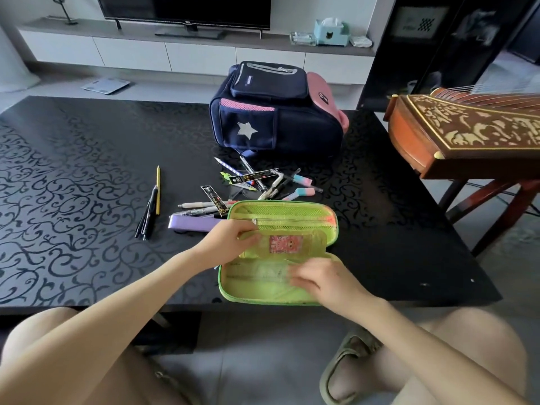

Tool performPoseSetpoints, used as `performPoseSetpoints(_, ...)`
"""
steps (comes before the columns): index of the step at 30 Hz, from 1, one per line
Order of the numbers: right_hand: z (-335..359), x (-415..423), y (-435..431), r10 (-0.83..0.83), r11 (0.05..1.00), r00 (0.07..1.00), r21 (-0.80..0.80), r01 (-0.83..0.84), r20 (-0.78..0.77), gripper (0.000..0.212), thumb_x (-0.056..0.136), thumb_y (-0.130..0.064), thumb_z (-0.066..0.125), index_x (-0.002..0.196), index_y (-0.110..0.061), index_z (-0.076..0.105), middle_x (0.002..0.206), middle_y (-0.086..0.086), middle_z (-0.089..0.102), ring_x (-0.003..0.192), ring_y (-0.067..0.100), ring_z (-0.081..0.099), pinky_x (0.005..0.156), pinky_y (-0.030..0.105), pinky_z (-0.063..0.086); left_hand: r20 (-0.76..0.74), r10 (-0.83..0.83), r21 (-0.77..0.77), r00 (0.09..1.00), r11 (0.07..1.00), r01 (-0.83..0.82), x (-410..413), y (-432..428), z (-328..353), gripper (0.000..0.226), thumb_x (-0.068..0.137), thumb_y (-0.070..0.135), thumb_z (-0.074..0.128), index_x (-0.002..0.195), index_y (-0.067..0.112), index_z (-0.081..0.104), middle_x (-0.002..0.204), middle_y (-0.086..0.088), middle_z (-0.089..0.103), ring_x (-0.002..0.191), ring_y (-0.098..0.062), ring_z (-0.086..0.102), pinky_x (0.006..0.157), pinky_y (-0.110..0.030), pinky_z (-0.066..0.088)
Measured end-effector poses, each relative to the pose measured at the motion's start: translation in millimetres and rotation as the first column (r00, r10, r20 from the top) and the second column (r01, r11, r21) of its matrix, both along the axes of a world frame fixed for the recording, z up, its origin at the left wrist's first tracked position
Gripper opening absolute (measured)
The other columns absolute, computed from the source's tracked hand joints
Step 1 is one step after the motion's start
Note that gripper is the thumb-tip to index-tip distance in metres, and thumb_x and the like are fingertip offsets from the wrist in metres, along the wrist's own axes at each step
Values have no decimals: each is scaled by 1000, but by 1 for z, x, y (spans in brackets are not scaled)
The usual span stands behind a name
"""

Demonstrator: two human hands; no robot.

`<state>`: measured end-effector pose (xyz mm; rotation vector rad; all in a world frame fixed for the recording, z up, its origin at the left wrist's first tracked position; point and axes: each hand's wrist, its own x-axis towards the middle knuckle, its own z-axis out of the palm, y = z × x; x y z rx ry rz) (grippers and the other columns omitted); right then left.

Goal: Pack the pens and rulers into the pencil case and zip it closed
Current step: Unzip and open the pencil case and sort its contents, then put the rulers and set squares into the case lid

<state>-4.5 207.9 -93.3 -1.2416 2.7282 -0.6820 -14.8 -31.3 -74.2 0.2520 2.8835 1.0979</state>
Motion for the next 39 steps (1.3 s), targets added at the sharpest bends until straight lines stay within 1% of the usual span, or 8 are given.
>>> performPoseSetpoints(6, -3, 5, 29, -226, 960, 974, 161, 228, -28, 25, 86, -9, 57, 106, -16, 70, 104, 0, 71, 102, 21, 63, 88, 38, 51, 4, 36, 8, 999, 999, -36, 6, 2, -1, 22, 91, 28, 56, 89, 8, 65, 74, -5, 62, 64, -20, 51, 59, -22, 39)
performPoseSetpoints(11, -7, 13, 27, -169, 982, 968, 113, 150, 186, 48, 88, 6, 43, 126, -18, 58, 135, -5, 54, 131, 5, 41, 109, 18, 30, 24, 81, 37, 996, 996, -82, 11, 7, 0, 19, 89, 29, 60, 99, 15, 68, 82, 0, 66, 74, -21, 58, 69, -28, 45)
performPoseSetpoints(14, 9, 10, 23, -152, 988, 987, 25, 151, 49, 45, 81, 7, 45, 113, -15, 68, 117, -1, 68, 113, 11, 60, 97, 29, 47, 121, -2, 41, 993, 999, -3, 12, 1, 1, 12, 84, 28, 66, 93, 20, 70, 81, 11, 66, 74, -5, 60, 71, -21, 44)
performPoseSetpoints(17, 43, 0, 13, -192, 958, 981, -221, 180, -32, 27, 83, -5, 51, 95, -13, 74, 87, -8, 73, 82, 3, 67, 74, 16, 53, 316, -177, 160, 932, 978, 131, 13, -10, 8, 16, 78, 19, 72, 92, 26, 69, 88, 20, 66, 84, 5, 60, 77, -10, 42)
performPoseSetpoints(22, 67, -49, -16, -307, 916, 952, -274, 292, -11, 16, 87, -12, 60, 95, -15, 73, 86, -10, 72, 72, 6, 65, 71, 20, 51, 388, -172, 293, 905, 955, 56, 2, -25, 25, 17, 71, 24, 66, 86, 26, 73, 89, 13, 73, 87, 2, 65, 81, -14, 49)
performPoseSetpoints(26, 56, -96, -50, -349, 932, 937, -114, 344, -30, 16, 89, -21, 58, 92, -19, 73, 88, -8, 73, 77, 7, 62, 74, 28, 50, 133, 124, 117, 983, 983, -140, -24, -39, 22, 11, 83, 18, 66, 80, 27, 73, 68, 27, 68, 69, 12, 60, 77, -20, 49)
performPoseSetpoints(32, 30, -140, -119, -316, 915, 939, 217, 339, -135, 32, 93, -37, 50, 90, -14, 72, 87, 3, 71, 90, 24, 60, 67, 30, 41, -89, 353, -266, 931, 892, -364, -70, -55, 13, 18, 84, 15, 54, 83, 16, 71, 83, -1, 62, 86, -28, 61, 66, -28, 42)
performPoseSetpoints(39, 6, -179, -164, -439, 763, 885, 455, 460, -157, 58, 75, -66, 58, 103, -15, 63, 111, 3, 61, 110, 25, 51, 85, 33, 38, 17, 384, -520, 923, 792, -320, -133, -55, -13, 32, 79, 43, 63, 94, 15, 65, 104, -5, 63, 96, -28, 59, 79, -33, 40)
